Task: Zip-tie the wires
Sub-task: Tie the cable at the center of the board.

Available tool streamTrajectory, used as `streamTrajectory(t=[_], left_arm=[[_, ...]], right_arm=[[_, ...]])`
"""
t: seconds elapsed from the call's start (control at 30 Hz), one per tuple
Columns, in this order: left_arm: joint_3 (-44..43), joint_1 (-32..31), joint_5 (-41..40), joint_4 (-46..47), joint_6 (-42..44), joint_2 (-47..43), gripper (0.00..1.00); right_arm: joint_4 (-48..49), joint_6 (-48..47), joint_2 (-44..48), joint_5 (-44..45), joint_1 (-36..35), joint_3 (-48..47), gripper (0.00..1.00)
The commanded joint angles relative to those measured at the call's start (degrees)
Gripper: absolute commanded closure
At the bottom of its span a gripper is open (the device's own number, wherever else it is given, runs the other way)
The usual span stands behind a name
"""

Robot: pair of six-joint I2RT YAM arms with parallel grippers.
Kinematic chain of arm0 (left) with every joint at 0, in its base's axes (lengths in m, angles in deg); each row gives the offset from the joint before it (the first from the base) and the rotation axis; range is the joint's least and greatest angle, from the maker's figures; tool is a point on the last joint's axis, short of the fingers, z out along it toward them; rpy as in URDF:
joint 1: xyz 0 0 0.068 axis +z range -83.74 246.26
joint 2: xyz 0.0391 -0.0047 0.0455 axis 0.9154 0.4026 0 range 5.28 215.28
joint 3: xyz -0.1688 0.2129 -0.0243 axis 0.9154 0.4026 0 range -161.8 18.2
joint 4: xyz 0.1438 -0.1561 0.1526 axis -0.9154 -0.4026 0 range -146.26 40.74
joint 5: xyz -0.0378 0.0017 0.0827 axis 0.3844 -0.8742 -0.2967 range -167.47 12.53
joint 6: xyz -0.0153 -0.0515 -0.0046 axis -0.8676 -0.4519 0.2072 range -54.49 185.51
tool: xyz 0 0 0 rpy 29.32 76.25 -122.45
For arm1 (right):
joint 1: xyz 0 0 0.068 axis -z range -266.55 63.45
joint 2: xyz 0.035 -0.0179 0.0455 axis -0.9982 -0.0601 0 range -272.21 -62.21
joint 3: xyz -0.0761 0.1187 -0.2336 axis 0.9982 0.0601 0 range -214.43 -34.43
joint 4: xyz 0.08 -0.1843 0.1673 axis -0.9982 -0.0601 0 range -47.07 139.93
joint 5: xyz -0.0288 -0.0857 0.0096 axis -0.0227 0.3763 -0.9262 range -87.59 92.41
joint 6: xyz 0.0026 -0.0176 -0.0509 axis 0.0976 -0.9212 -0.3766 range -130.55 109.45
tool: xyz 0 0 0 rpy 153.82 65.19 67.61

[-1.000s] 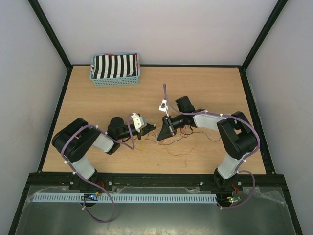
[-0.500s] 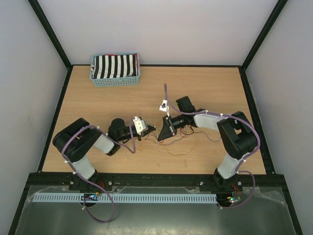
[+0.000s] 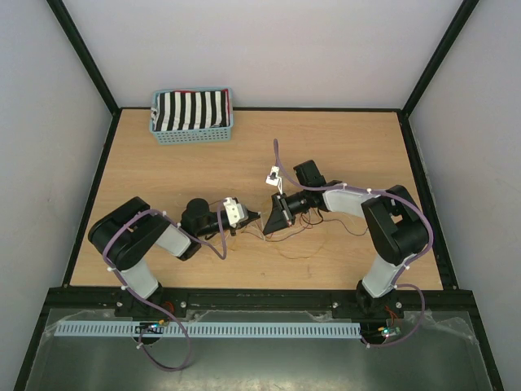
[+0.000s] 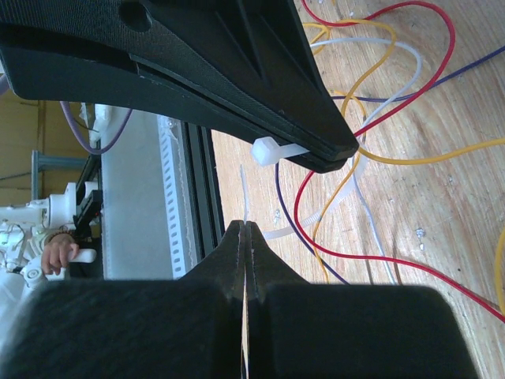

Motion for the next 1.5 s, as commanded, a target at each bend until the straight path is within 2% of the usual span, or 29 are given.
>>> streamTrajectory(t=[0.0, 1.47], left_arm=[[0.62, -0.42, -0.12, 1.9, 1.29, -0.85, 1.0], [0.73, -2.8, -0.69, 1.9, 3.0, -0.97, 1.0]], right_arm=[[-1.28, -1.39, -0.37, -2.01, 0.21, -0.71, 1.0], [-1.95, -1.35, -2.14, -1.46, 0.86, -1.96, 1.0]])
